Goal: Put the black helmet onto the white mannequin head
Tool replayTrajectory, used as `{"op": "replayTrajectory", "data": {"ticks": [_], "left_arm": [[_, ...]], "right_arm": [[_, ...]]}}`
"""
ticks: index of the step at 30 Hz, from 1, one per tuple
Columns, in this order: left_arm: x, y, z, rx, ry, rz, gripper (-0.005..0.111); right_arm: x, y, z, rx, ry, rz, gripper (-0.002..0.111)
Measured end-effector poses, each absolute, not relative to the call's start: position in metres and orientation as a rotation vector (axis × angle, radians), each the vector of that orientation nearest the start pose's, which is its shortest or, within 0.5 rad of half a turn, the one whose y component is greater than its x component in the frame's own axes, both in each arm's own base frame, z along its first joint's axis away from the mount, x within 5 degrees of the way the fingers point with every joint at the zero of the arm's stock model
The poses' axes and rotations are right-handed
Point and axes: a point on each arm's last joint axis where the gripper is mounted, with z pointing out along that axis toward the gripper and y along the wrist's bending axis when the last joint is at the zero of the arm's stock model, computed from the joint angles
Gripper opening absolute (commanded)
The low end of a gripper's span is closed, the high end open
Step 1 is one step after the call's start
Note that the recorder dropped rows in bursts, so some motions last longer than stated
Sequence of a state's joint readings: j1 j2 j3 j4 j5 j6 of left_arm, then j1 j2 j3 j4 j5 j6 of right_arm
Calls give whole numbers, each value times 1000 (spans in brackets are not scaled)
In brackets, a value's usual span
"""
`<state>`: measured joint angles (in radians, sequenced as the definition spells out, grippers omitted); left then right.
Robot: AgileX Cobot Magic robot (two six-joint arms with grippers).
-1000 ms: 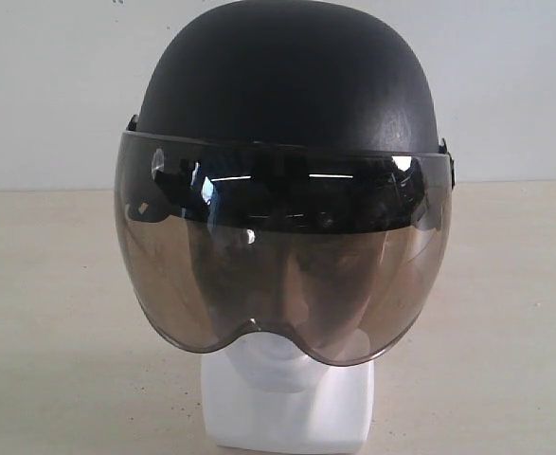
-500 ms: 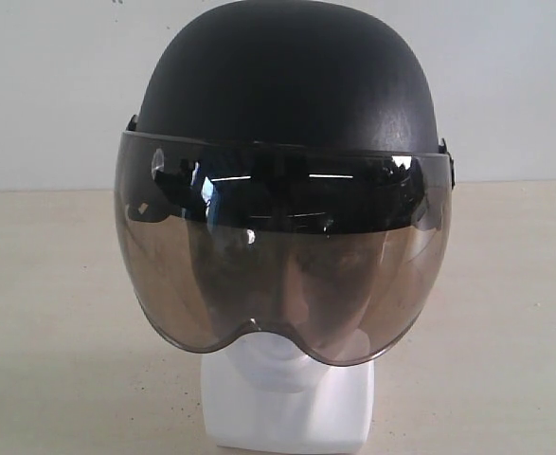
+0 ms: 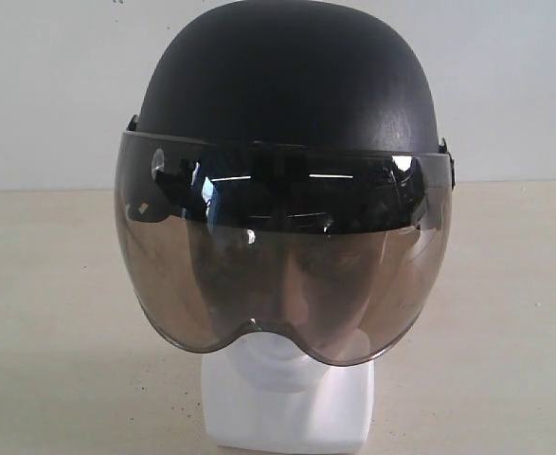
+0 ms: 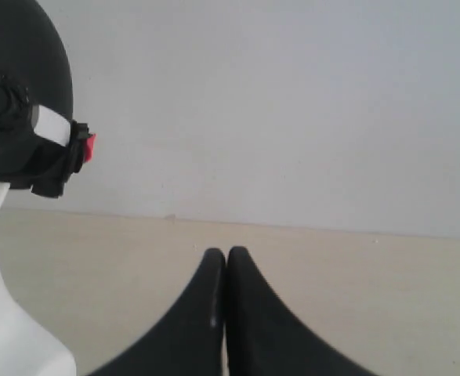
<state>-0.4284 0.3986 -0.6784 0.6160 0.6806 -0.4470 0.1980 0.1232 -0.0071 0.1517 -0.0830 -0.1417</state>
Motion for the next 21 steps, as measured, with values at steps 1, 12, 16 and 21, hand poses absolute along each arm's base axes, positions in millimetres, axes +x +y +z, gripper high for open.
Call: {"op": "replayTrajectory", "data": {"ticks": [1,12,16,21], "left_arm": [[72,4,360,161,1766,62,4],[72,4,360,160,1766,61,4],[72,4,360,160,1766,61,4],[72,4,360,160,1766,61,4]], "right_arm": [[66,12,214,-141,1533,154,0],[57,14,191,-210,1734,160,0],[55,14,188,-144,1770,220,0],[54,13,183,-132,1820,219,0]]}}
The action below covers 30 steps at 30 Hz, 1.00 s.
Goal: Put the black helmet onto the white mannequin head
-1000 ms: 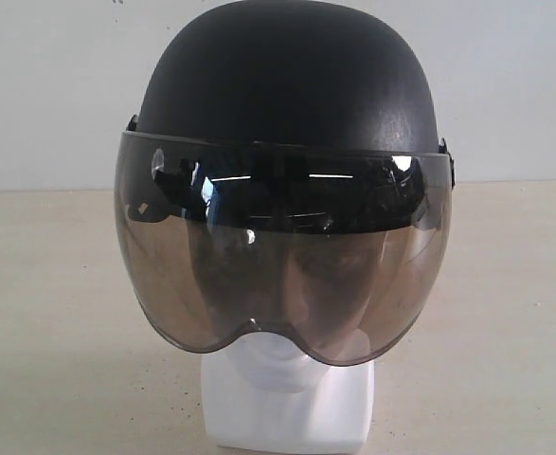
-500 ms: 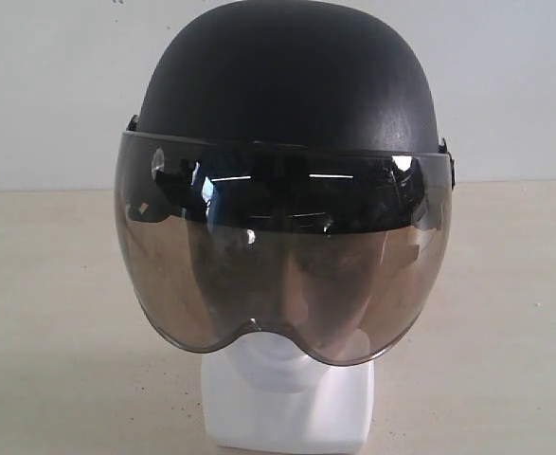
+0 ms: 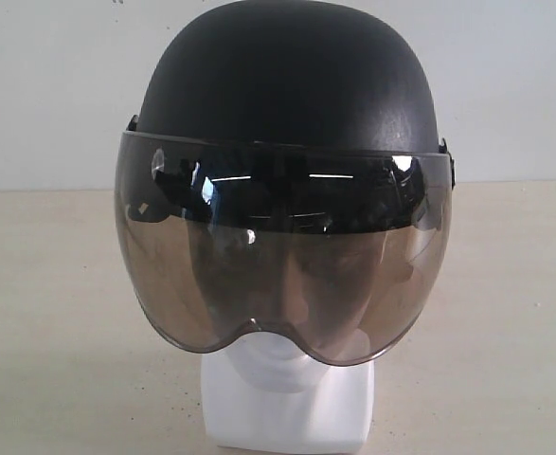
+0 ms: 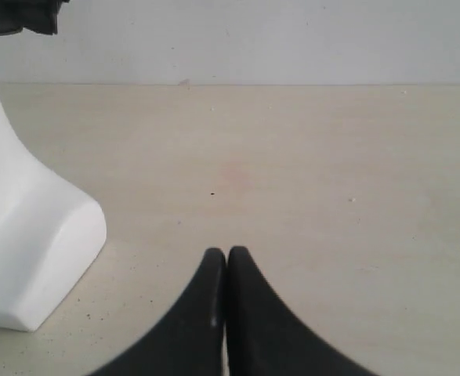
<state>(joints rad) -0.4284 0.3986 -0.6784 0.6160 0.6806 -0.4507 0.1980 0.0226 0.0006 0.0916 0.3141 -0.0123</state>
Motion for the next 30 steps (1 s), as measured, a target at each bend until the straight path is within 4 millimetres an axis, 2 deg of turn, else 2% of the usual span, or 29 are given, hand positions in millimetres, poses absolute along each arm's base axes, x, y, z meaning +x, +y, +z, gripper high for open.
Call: {"op": "replayTrajectory", "data": {"ticks": [11,20,30], "left_arm": [[72,4,360,160,1766,61,4],[72,4,360,160,1766,61,4],[72,4,360,160,1766,61,4]], "right_arm": [[54,11,182,-163,1833,162,0],[55,2,182,-16,1837,43,0],[55,2,182,-8,1837,37,0]]}}
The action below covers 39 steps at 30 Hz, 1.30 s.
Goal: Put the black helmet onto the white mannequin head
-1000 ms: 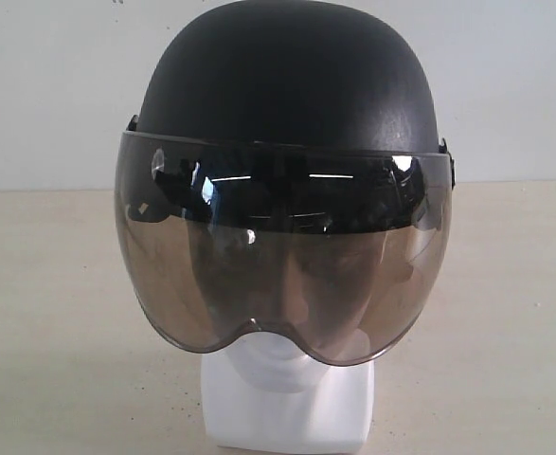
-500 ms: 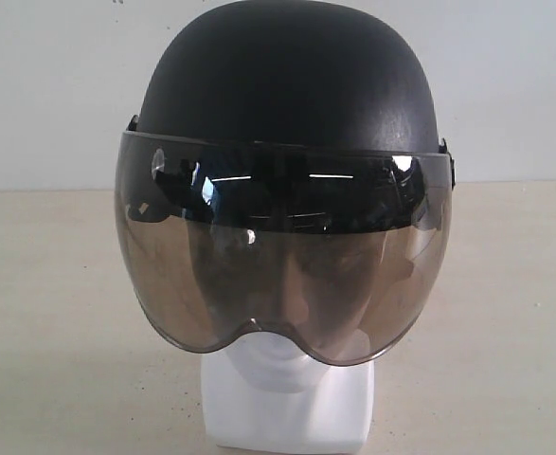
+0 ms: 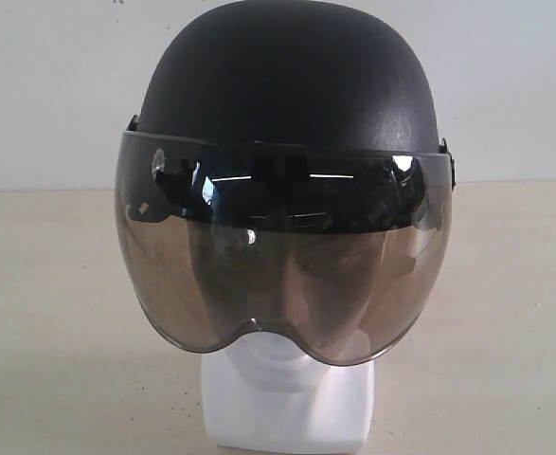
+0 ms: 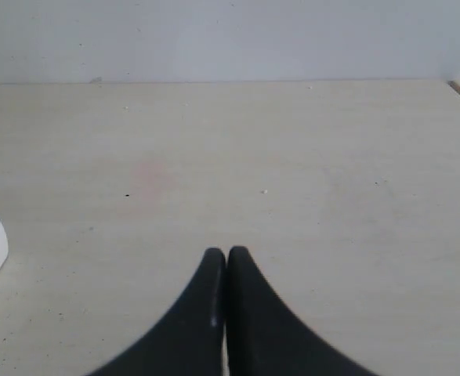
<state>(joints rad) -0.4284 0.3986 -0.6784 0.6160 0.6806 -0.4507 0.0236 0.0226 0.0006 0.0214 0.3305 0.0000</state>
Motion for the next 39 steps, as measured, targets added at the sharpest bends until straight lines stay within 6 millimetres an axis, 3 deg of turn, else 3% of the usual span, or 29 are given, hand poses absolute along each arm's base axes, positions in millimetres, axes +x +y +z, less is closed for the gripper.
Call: {"op": "replayTrajectory", "data": {"ticks": [16,26,31,33,39], "left_arm": [[69,4,361,142,1762,31,4],[43,0,345,-280,1676,-329,4],[39,0,345,-319,1631,-357,4],[38,1,348,-270,1596,-307,4],[41,4,351,47,1515,62,4]], "right_arm": [[55,2,182,-8,1837,37,0],[55,2,182,-8,1837,37,0],[55,2,182,-8,1837,37,0],[55,2,182,-8,1837,37,0],[55,2,182,-8,1837,37,0]]}}
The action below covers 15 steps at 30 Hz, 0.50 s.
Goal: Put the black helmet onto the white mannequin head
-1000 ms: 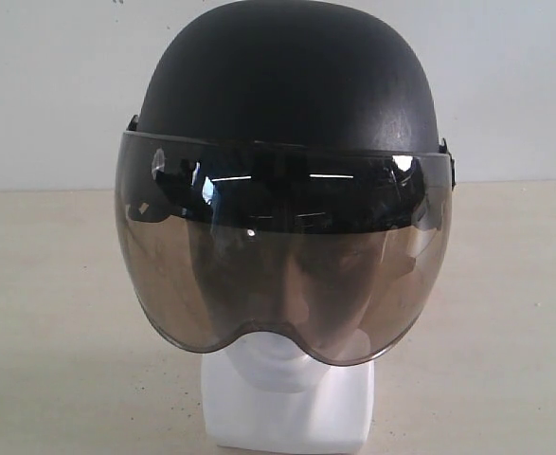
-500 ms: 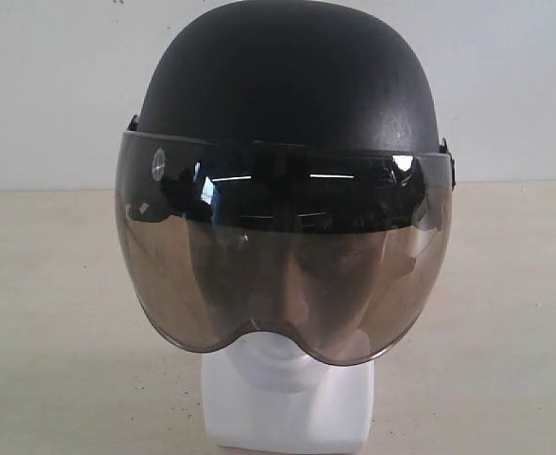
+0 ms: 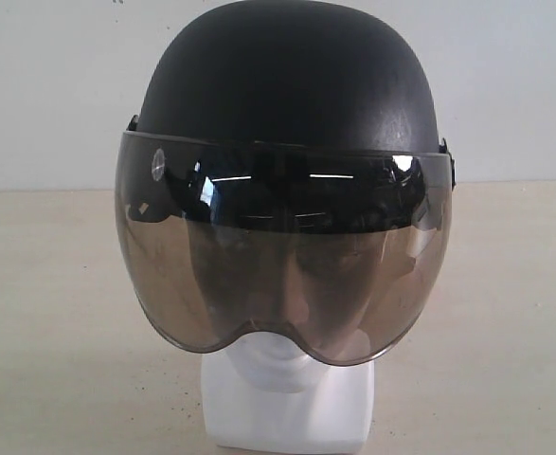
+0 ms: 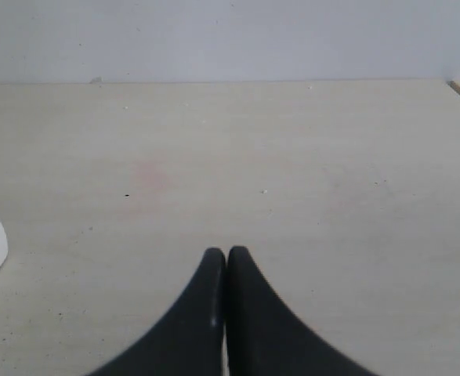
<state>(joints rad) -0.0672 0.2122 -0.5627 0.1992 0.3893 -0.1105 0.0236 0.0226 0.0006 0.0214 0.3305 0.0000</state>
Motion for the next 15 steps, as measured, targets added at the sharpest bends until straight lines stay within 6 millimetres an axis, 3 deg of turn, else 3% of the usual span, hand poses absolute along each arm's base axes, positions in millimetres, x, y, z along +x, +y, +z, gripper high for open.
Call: {"op": "replayTrajectory", "data": {"ticks": [4,8,15], "left_arm": [[48,1,335,163,1541,138,4],[56,-2,314,159,1578,82,4],[58,-4,253,69,1652,-39,4]], "right_arm": [[55,2,182,-9,1837,35,0],[55,2,182,-9,1837,35,0],[55,2,182,-9,1837,35,0]]}}
